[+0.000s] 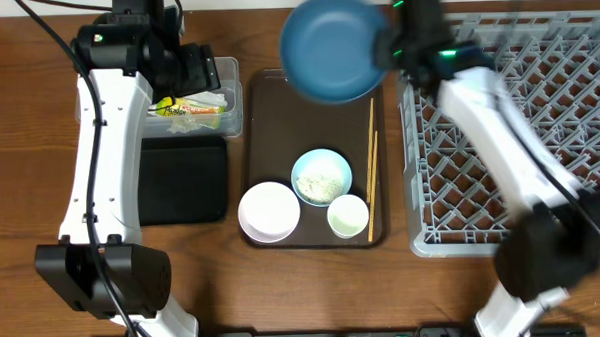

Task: Sort waste into correct bins and load items into the dishwasher rack
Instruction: 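Lift the blue plate and stand it upright in the rack's back right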

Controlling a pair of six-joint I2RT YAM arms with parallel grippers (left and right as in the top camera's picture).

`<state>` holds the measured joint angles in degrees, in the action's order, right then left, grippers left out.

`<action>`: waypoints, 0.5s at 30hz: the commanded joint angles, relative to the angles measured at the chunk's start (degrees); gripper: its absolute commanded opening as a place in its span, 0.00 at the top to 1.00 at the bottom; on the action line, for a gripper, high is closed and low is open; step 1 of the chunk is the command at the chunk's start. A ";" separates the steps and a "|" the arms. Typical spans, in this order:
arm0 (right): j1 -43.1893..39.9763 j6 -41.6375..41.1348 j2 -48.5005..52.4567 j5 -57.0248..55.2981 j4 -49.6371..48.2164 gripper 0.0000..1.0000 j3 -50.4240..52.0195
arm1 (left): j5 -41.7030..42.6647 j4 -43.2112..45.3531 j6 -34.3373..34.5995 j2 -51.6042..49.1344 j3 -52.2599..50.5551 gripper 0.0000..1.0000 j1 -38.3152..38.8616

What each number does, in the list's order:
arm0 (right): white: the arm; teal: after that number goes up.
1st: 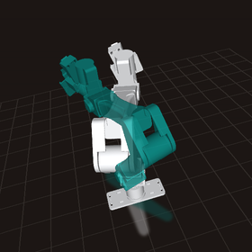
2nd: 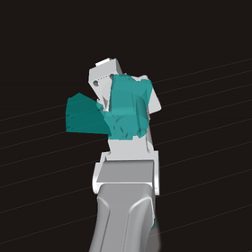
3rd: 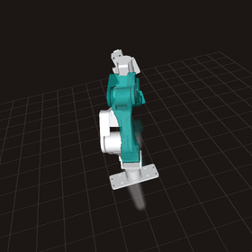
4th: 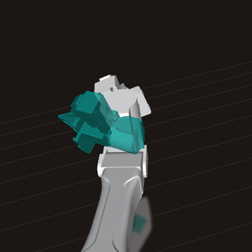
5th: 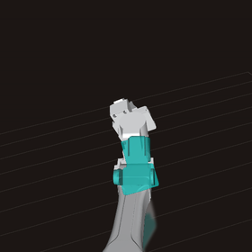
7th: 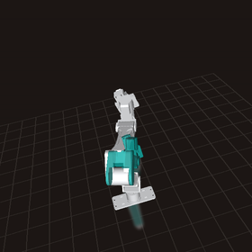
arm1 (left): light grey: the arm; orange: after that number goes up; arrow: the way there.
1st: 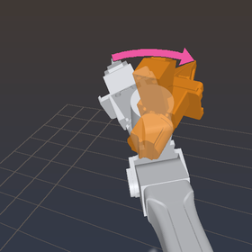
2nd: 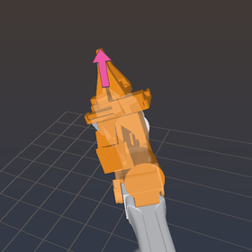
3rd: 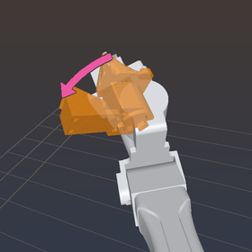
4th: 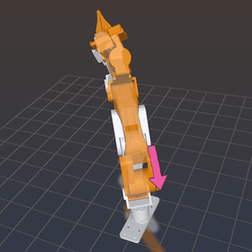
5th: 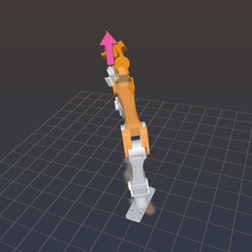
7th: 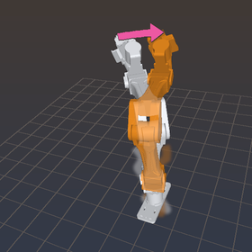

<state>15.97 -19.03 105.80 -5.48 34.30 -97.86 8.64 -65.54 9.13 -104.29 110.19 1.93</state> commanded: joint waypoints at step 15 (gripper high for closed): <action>-22.49 27.58 -8.90 -58.97 4.26 0.99 -2.29 | -0.72 0.24 -0.55 0.48 0.50 0.18 -0.09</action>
<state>-3.70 -0.93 95.81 -59.70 40.14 -100.31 8.62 -65.36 9.10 -104.29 110.19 1.93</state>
